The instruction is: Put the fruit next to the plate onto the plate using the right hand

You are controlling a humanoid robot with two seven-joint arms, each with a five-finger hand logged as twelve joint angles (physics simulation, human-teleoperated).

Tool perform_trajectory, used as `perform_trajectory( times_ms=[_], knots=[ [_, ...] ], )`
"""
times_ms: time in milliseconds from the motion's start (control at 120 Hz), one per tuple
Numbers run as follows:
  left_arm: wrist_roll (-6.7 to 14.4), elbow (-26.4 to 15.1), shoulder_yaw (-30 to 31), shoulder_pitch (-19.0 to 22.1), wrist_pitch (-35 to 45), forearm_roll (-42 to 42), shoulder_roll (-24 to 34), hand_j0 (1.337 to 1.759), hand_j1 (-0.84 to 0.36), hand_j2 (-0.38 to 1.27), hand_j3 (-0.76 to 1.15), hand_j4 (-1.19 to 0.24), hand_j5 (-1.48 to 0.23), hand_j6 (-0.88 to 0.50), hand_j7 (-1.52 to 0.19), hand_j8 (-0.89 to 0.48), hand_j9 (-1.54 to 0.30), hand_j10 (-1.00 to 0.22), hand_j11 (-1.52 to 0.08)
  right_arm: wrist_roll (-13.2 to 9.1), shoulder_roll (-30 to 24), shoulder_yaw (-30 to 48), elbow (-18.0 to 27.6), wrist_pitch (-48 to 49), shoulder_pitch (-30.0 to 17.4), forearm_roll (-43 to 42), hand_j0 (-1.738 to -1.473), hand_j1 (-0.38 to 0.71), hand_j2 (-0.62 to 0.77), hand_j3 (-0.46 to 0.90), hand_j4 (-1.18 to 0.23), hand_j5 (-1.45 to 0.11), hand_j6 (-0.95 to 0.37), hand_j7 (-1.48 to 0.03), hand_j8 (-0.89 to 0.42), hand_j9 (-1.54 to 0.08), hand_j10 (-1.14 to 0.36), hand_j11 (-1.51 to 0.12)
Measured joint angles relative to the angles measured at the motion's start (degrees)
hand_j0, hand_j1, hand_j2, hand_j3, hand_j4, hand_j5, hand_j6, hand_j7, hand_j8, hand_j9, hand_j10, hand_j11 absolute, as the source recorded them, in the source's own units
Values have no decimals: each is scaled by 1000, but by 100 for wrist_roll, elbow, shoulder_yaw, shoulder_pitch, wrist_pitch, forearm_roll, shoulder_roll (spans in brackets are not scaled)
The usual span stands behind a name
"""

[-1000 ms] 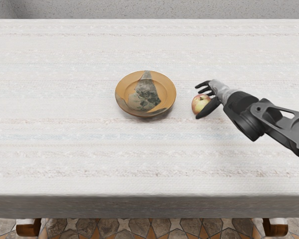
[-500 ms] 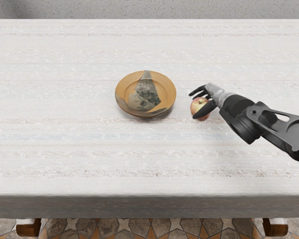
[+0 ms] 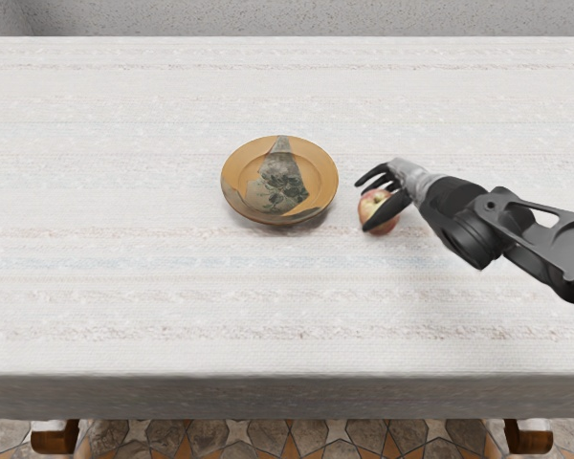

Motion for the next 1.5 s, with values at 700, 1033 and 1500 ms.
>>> perform_trajectory(
  times_ms=[700, 1033, 1500],
  knots=[
    [0, 0, 0, 0, 0, 0, 0, 1658, 341, 1, 0, -7, -9, -7, -9, -7, -9, -7, -9, -1, 145, 87, 287, 143, 892, 314, -1657, 164, 170, 0, -524, -693, -515, -687, -384, -688, -398, -683],
    [0, 0, 0, 0, 0, 0, 0, 1658, 341, 1, 0, -7, -9, -7, -9, -7, -9, -7, -9, 0, 615, 82, 221, -11, 896, 315, -1657, 154, 158, 0, -526, -695, -522, -688, -390, -690, -404, -688],
    [0, 0, 0, 0, 0, 0, 0, 1658, 341, 1, 0, -7, -9, -7, -9, -7, -9, -7, -9, 0, 997, 80, -144, -56, 836, 310, -1656, 147, 154, 0, -524, -694, -531, -686, -398, -690, -410, -690]
  ],
)
